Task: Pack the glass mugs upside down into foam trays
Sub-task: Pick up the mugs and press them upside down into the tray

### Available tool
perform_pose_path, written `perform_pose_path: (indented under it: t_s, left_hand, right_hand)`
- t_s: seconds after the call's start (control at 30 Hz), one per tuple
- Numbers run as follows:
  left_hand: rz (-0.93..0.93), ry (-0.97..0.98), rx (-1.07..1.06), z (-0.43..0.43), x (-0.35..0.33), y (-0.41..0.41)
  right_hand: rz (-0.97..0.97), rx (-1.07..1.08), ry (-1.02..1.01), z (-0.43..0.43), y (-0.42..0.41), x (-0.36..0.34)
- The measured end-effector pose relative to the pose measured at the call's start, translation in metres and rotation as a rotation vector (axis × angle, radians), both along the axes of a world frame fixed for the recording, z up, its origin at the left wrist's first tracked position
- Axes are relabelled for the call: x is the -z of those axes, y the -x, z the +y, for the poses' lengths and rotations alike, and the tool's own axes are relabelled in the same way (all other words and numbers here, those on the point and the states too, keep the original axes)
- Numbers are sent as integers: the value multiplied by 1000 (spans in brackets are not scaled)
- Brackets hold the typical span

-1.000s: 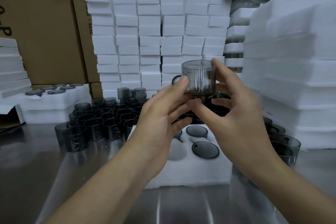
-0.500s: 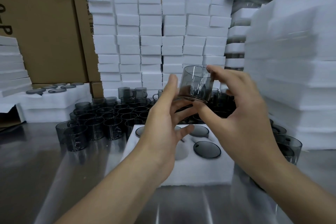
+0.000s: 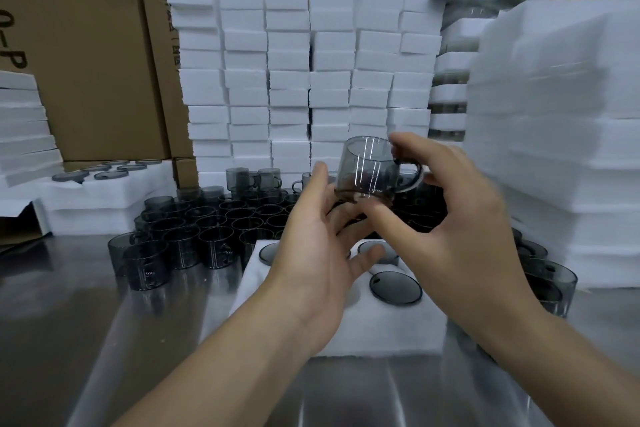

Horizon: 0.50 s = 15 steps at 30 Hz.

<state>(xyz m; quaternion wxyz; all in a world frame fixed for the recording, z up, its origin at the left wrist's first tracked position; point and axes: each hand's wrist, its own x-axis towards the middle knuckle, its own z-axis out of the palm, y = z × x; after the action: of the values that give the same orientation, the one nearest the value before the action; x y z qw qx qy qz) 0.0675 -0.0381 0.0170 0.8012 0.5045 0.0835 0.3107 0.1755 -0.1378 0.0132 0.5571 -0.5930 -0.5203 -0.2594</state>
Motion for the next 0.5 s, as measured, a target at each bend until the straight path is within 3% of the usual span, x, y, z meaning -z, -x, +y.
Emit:
perform_pose_path:
  t_s: [0.1,0.33,0.5]
  left_hand:
    - [-14,-25,5,-1,-1,1]
    - [-15,29,78,-1,-1,-2]
    - [-87,103,80,3,5,-1]
  right_hand:
    - [-37,23,23,0,0,2]
    - [84,-67,51,-1,3,0]
    - [-15,66,-20,0,1,2]
